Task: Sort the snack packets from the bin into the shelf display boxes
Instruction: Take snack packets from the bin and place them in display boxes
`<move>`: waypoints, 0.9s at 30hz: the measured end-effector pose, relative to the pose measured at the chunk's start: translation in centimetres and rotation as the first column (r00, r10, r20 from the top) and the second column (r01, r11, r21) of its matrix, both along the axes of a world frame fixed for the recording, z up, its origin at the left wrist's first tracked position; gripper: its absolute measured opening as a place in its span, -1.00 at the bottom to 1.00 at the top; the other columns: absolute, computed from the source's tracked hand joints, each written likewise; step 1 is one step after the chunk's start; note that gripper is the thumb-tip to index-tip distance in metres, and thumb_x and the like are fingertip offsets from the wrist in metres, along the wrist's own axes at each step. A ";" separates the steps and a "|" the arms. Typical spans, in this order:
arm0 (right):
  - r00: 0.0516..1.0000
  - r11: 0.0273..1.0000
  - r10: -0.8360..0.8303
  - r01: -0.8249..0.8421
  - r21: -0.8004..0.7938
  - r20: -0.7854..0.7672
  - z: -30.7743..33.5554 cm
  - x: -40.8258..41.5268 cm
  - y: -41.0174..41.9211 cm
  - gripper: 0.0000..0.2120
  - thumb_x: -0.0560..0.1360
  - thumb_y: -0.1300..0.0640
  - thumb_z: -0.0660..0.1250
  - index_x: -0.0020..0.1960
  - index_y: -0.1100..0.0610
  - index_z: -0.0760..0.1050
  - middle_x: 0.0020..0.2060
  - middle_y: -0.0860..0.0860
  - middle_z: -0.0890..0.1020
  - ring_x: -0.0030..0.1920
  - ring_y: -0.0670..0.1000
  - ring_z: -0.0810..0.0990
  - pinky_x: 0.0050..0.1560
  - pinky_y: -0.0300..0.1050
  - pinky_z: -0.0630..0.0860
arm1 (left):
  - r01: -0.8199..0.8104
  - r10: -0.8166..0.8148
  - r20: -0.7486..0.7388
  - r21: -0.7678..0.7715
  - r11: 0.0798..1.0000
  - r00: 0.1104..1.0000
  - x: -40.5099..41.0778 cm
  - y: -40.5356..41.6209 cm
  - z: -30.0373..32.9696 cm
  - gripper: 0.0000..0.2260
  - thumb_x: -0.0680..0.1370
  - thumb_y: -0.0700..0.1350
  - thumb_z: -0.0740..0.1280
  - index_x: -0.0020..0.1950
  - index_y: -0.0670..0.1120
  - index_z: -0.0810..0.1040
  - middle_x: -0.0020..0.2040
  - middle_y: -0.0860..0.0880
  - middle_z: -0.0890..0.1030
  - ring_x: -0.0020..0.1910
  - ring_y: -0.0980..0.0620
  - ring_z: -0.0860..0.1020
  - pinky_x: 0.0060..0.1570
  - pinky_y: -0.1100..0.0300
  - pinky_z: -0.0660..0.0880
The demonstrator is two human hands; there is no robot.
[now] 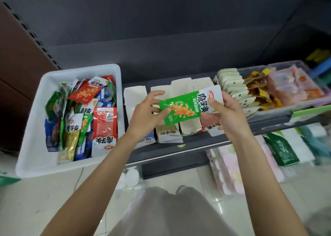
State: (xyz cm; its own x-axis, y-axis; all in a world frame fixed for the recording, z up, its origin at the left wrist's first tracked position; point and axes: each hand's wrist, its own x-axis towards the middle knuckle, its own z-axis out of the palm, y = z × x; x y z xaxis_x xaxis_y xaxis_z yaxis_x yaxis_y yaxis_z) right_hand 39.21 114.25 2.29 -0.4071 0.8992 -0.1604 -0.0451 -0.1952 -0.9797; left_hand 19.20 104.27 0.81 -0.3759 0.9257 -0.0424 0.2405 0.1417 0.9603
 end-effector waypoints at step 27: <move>0.382 0.409 0.024 -0.847 0.340 0.924 -6.7 2.5 0.4 -0.57 0.50 0.23 0.20 0.35 0.03 0.40 0.07 0.05 0.62 0.13 0.13 0.49 0.45 0.15 -0.02 | -0.074 -0.067 -0.546 -0.234 0.969 0.835 1.8 5.8 -4.9 -0.56 0.50 0.00 0.38 0.35 0.00 0.38 0.11 0.09 0.58 -0.18 0.16 0.53 -0.11 0.24 0.43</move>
State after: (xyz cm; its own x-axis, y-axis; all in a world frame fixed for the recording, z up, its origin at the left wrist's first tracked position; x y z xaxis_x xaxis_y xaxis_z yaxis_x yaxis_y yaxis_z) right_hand 41.70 114.66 -4.44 -0.8578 0.5043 -0.0989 0.5103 0.8130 -0.2803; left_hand 21.03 110.12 -4.07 -0.4059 0.9128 -0.0452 0.7138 0.3475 0.6081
